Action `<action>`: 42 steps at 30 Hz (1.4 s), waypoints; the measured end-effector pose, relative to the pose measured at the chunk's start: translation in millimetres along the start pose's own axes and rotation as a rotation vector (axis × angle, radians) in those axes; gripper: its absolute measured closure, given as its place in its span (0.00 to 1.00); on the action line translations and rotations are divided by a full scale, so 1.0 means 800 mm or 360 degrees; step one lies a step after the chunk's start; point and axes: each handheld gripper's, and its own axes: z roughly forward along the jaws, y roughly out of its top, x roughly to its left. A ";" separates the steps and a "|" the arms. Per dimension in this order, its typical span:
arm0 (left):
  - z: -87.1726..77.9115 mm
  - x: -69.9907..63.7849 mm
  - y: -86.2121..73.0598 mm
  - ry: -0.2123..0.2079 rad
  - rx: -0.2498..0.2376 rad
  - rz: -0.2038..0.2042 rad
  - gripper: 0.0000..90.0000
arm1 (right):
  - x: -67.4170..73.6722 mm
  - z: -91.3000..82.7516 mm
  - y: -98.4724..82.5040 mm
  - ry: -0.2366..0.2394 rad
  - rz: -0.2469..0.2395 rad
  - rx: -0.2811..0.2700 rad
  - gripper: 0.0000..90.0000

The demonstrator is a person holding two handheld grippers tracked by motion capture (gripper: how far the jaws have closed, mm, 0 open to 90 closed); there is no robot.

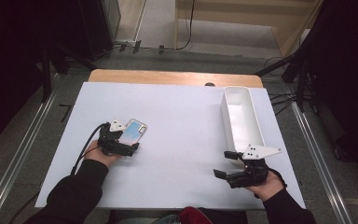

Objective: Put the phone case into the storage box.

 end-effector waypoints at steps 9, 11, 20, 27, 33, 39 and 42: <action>-0.005 0.003 -0.001 0.0023 -0.0017 -0.0025 0.15 | 0.000 0.001 0.000 -0.0004 -0.0001 0.0000 0.18; -0.005 0.004 -0.001 0.0024 -0.0023 -0.0027 0.17 | 0.000 0.001 0.000 -0.0004 -0.0002 0.0001 0.18; -0.006 0.004 0.002 0.0023 0.0005 -0.0035 0.18 | 0.001 0.001 0.000 -0.0001 -0.0012 0.0002 0.18; -0.008 0.006 0.004 0.0006 0.0023 -0.0027 0.18 | 0.001 0.001 0.000 0.0000 -0.0010 0.0005 0.18; -0.014 0.001 0.009 -0.0048 -0.0008 -0.0051 0.18 | 0.002 0.001 0.000 0.0010 -0.0004 0.0006 0.18; -0.023 -0.001 0.015 -0.0092 -0.0051 -0.0084 0.18 | 0.002 0.001 0.000 0.0007 -0.0004 0.0002 0.18; -0.027 -0.003 0.019 -0.0125 -0.0086 -0.0117 0.18 | 0.002 0.001 0.000 0.0006 -0.0007 0.0003 0.18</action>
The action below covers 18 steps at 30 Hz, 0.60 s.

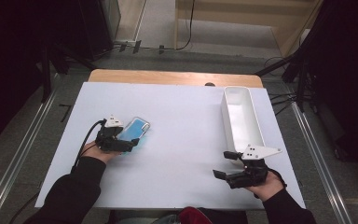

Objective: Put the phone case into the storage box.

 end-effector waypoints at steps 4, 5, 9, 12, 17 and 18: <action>-0.006 -0.005 0.004 -0.0061 -0.0036 -0.0052 0.18 | 0.000 0.000 0.000 -0.0001 -0.0002 -0.0003 0.18; -0.006 -0.005 0.004 -0.0061 -0.0036 -0.0052 0.18 | 0.000 0.000 0.000 -0.0001 -0.0002 -0.0003 0.18; -0.011 -0.008 0.007 -0.0122 -0.0053 -0.0087 0.18 | -0.001 0.000 0.000 -0.0004 0.0007 -0.0008 0.18; -0.013 -0.010 0.009 -0.0158 -0.0068 -0.0105 0.18 | -0.001 0.000 0.000 -0.0005 0.0009 -0.0008 0.18; -0.017 -0.015 0.010 -0.0229 -0.0079 -0.0162 0.18 | -0.001 0.000 0.000 -0.0012 0.0025 -0.0009 0.18; -0.017 -0.017 0.011 -0.0240 -0.0080 -0.0168 0.18 | -0.001 0.000 0.000 -0.0013 0.0029 -0.0009 0.18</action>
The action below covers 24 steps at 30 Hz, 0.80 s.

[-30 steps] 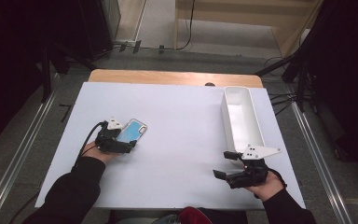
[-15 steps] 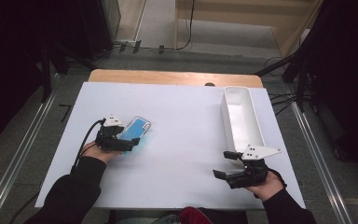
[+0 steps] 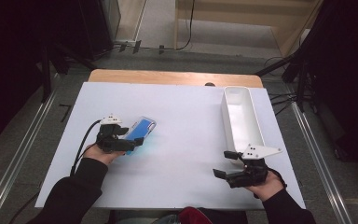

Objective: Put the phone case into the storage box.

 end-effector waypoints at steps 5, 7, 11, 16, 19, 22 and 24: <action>-0.001 -0.009 0.002 -0.0055 -0.0013 -0.0029 0.18 | 0.002 0.002 0.001 -0.0026 -0.0002 0.0021 0.18; -0.002 -0.012 0.003 -0.0065 -0.0025 -0.0047 0.18 | 0.003 0.002 0.002 -0.0022 0.0008 0.0015 0.18; -0.004 -0.020 0.004 -0.0105 -0.0073 -0.0100 0.18 | 0.001 0.000 0.004 -0.0018 0.0076 0.0011 0.18; -0.003 -0.028 0.006 -0.0133 -0.0114 -0.0137 0.18 | 0.001 0.001 0.006 -0.0027 0.0104 0.0041 0.18; -0.001 -0.033 0.006 -0.0137 -0.0142 -0.0178 0.18 | 0.001 0.003 0.011 -0.0043 0.0138 0.0112 0.18; 0.001 -0.037 0.006 -0.0118 -0.0153 -0.0186 0.18 | 0.000 0.003 0.016 -0.0055 0.0149 0.0102 0.18; 0.001 -0.040 0.006 -0.0115 -0.0169 -0.0196 0.18 | 0.001 0.002 0.018 -0.0063 0.0153 0.0095 0.18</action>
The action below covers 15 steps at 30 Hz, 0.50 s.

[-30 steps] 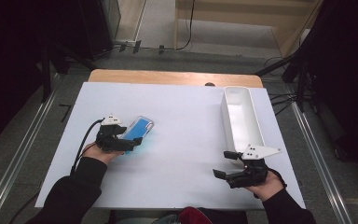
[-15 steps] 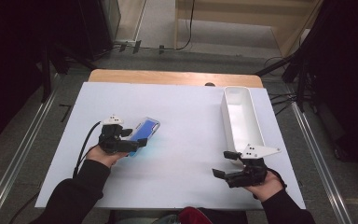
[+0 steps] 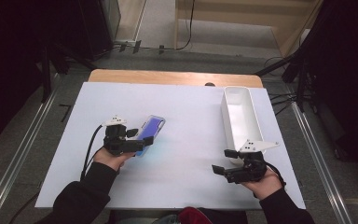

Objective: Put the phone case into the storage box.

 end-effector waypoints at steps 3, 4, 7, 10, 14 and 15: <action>0.001 -0.003 -0.001 0.0002 -0.0015 -0.0011 0.18 | 0.001 0.000 0.004 -0.0007 0.0014 -0.0015 0.18; 0.002 -0.005 -0.001 0.0002 -0.0022 -0.0011 0.18 | 0.001 0.000 0.006 0.0002 0.0015 -0.0019 0.18; 0.005 -0.009 -0.003 -0.0012 -0.0029 -0.0012 0.18 | 0.004 0.002 0.010 -0.0002 0.0002 -0.0013 0.19; 0.006 -0.014 -0.005 -0.0008 -0.0041 0.0004 0.18 | 0.006 0.002 0.015 -0.0013 0.0019 -0.0004 0.22; 0.009 -0.022 -0.007 0.0011 -0.0077 0.0012 0.18 | 0.006 0.003 0.021 -0.0036 0.0035 -0.0014 0.23; 0.009 -0.023 -0.007 0.0017 -0.0074 0.0019 0.18 | 0.006 0.002 0.022 -0.0038 0.0046 -0.0015 0.23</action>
